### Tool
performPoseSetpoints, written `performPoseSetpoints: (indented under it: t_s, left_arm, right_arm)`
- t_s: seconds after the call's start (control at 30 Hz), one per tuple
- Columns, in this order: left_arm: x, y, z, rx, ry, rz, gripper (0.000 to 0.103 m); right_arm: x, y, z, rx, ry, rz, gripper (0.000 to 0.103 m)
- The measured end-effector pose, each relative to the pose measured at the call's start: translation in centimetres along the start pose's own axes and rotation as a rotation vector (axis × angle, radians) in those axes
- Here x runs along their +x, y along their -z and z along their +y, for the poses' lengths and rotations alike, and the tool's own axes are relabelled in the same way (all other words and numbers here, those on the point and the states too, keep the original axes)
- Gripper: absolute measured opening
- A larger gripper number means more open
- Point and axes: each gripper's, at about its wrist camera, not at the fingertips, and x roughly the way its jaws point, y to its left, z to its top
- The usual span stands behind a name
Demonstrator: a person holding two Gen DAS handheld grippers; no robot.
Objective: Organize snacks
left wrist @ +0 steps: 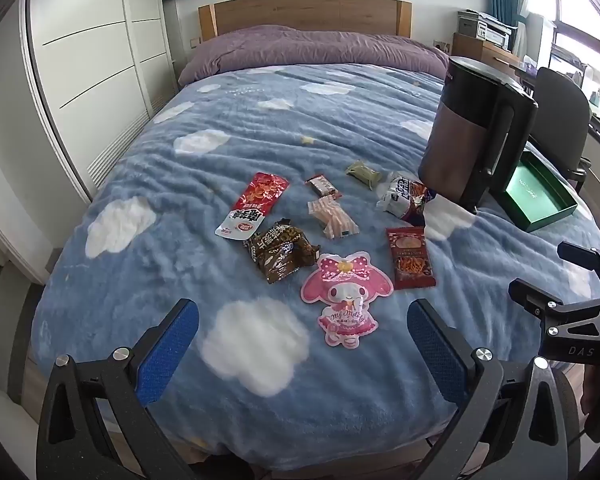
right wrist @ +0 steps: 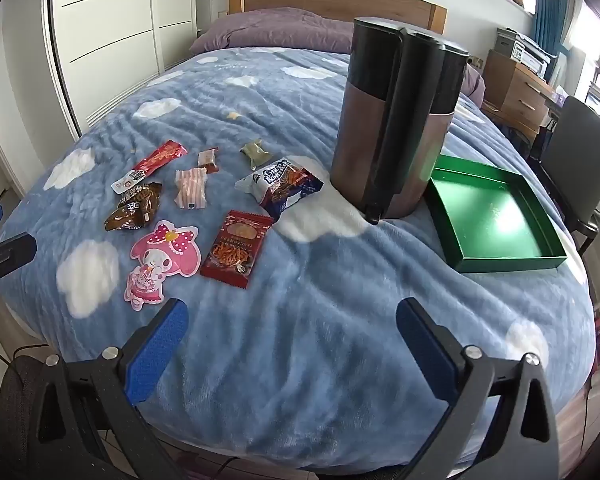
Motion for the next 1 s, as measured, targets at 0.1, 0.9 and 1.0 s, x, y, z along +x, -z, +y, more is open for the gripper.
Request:
performPoseSetpoints:
  t_s: [0.1, 0.9, 1.0]
  left_arm:
    - [0.01, 0.00, -0.01, 0.000, 0.001, 0.008, 0.102]
    - [0.45, 0.79, -0.01, -0.006, 0.011, 0.025, 0.102]
    - [0.56, 0.51, -0.31, -0.008, 0.010, 0.030, 0.102]
  right_arm:
    - [0.03, 0.03, -0.08, 0.004, -0.006, 0.000, 0.103]
    - [-0.04, 0.09, -0.64, 0.010, -0.011, -0.002, 0.103]
    - [-0.06, 0.11, -0.69, 0.011, -0.011, -0.003, 0.103]
